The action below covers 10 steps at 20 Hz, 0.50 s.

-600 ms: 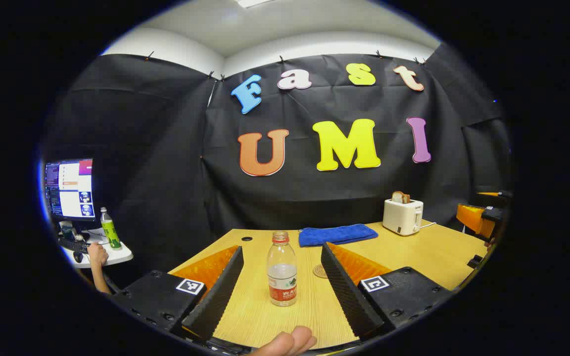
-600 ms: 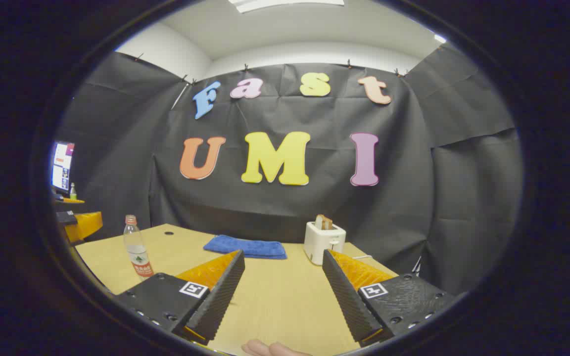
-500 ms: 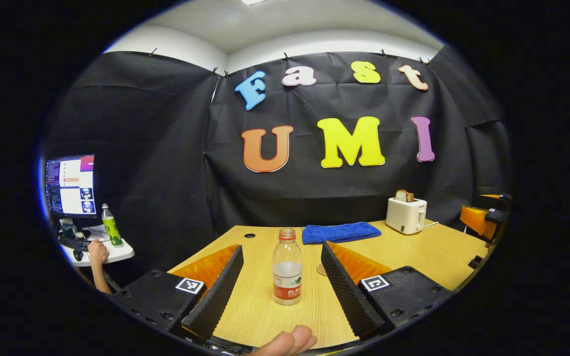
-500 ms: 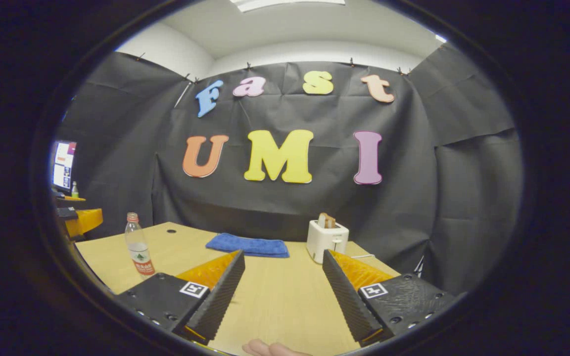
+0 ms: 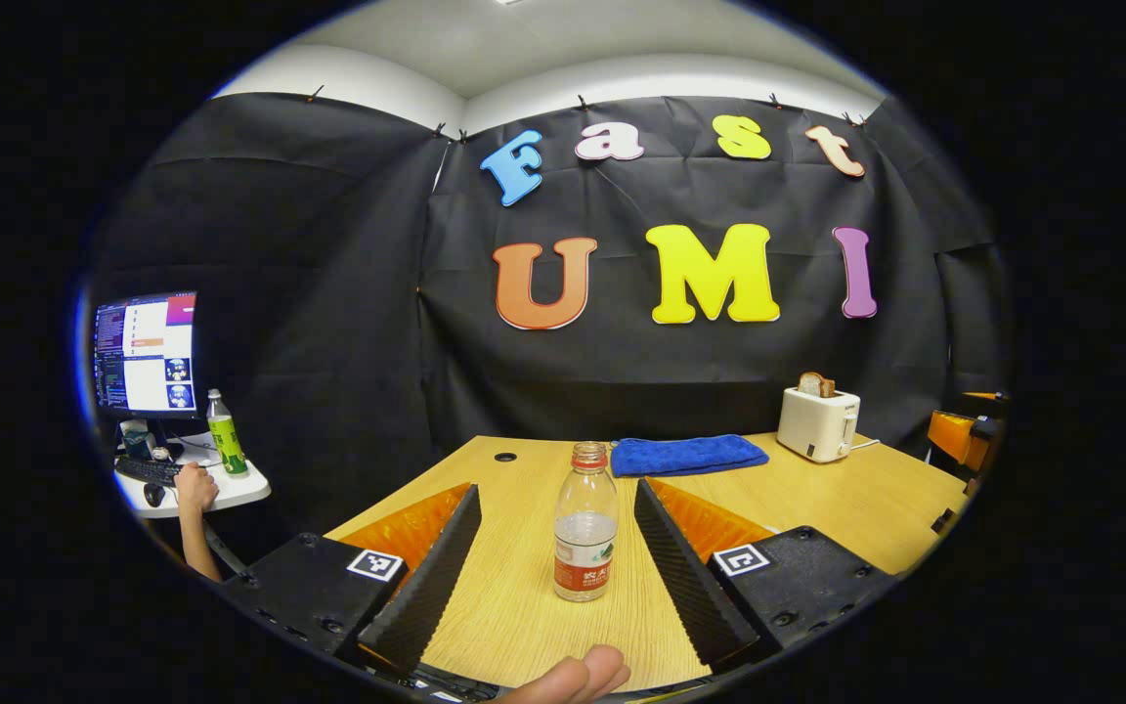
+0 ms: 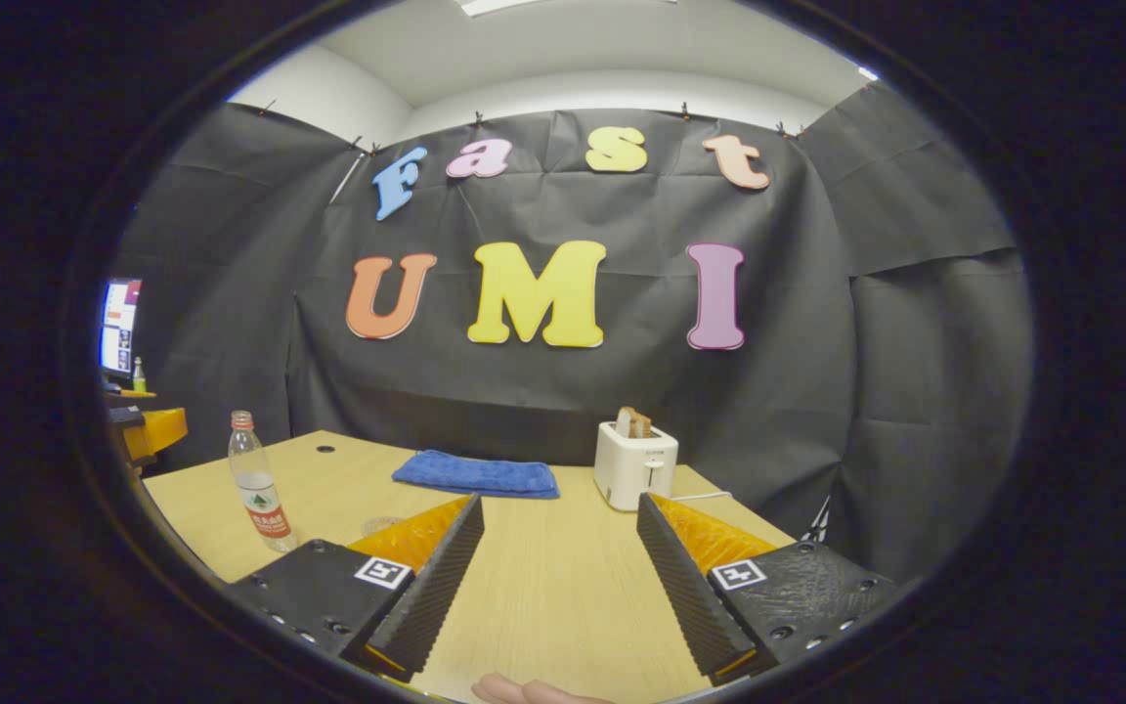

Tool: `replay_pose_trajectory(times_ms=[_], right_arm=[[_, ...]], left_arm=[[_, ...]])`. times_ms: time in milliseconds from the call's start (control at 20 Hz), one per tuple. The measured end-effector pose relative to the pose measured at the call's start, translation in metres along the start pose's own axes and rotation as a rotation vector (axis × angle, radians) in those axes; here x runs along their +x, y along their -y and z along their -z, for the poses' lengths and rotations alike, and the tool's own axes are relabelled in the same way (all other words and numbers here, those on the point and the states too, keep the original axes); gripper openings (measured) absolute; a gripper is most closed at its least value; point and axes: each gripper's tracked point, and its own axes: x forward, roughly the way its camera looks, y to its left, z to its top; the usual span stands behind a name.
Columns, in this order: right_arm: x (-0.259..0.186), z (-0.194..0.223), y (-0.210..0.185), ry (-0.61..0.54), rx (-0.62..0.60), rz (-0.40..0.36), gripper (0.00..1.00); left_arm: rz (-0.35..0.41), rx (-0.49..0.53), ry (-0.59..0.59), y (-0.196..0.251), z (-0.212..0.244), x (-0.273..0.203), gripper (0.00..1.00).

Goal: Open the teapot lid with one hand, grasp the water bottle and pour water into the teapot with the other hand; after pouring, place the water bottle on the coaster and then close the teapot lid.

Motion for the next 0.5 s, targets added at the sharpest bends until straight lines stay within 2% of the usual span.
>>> replay_pose_trajectory(times_ms=[200,300,400,500], right_arm=[[0.003,0.007,-0.006,-0.009,-0.015,-0.007,0.95],[0.008,0.01,-0.009,-0.01,-0.019,-0.015,0.93],[0.014,0.017,-0.014,-0.016,-0.015,-0.025,0.98],[0.022,0.024,-0.024,-0.023,-0.011,-0.047,0.98]], left_arm=[[0.002,0.006,-0.012,0.0,0.002,0.002,0.99],[0.005,0.009,-0.014,0.002,0.003,0.005,0.99],[0.006,0.009,-0.023,0.001,0.006,0.006,0.99],[0.009,0.005,-0.03,0.002,0.009,0.008,0.99]])
